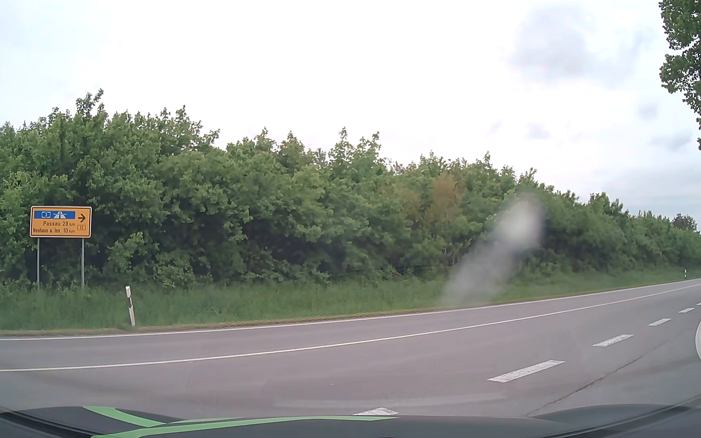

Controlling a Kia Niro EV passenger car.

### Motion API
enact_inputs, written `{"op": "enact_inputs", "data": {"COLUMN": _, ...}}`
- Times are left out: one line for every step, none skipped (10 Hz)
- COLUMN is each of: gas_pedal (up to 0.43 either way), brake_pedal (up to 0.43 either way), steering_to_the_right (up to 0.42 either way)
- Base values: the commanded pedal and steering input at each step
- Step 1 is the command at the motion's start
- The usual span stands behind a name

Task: Follow the waypoints while adhering to traffic rules and regulations

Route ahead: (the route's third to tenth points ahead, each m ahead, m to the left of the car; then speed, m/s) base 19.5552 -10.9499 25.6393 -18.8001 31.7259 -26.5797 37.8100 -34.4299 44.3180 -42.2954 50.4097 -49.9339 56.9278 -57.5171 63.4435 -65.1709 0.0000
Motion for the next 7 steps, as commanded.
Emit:
{"op": "enact_inputs", "data": {"gas_pedal": 0.000, "brake_pedal": 0.262, "steering_to_the_right": 0.124}}
{"op": "enact_inputs", "data": {"gas_pedal": 0.000, "brake_pedal": 0.262, "steering_to_the_right": 0.125}}
{"op": "enact_inputs", "data": {"gas_pedal": 0.000, "brake_pedal": 0.262, "steering_to_the_right": 0.124}}
{"op": "enact_inputs", "data": {"gas_pedal": 0.000, "brake_pedal": 0.262, "steering_to_the_right": 0.124}}
{"op": "enact_inputs", "data": {"gas_pedal": 0.000, "brake_pedal": 0.262, "steering_to_the_right": 0.124}}
{"op": "enact_inputs", "data": {"gas_pedal": 0.000, "brake_pedal": 0.262, "steering_to_the_right": 0.125}}
{"op": "enact_inputs", "data": {"gas_pedal": 0.000, "brake_pedal": 0.262, "steering_to_the_right": 0.124}}
